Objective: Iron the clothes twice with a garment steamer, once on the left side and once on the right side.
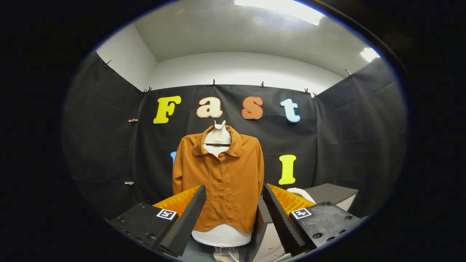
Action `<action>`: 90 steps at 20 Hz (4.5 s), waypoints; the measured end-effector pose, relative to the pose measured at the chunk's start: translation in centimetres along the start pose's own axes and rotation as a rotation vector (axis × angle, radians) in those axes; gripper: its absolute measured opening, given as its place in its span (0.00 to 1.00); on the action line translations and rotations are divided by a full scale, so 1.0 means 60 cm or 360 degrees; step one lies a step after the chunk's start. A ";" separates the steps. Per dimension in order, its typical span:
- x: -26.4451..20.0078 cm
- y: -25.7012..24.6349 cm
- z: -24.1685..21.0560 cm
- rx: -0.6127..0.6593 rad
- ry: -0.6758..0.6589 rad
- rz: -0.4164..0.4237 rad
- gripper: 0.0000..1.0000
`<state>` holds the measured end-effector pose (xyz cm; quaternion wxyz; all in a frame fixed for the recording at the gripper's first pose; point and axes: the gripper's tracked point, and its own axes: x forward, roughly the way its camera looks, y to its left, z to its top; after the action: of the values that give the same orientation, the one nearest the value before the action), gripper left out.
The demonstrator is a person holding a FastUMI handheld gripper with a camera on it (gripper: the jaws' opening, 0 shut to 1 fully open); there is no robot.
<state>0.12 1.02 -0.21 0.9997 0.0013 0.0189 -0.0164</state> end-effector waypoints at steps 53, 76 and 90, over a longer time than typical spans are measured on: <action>0.448 -0.535 -0.319 0.0118 0.0692 -0.0422 0.99; 0.446 -0.578 -0.427 0.0279 0.1115 -0.0468 0.47; 0.373 -0.400 -0.180 0.0246 0.0524 -0.0424 0.47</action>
<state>21.28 -23.68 -11.91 0.9690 0.0782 0.1805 -0.1492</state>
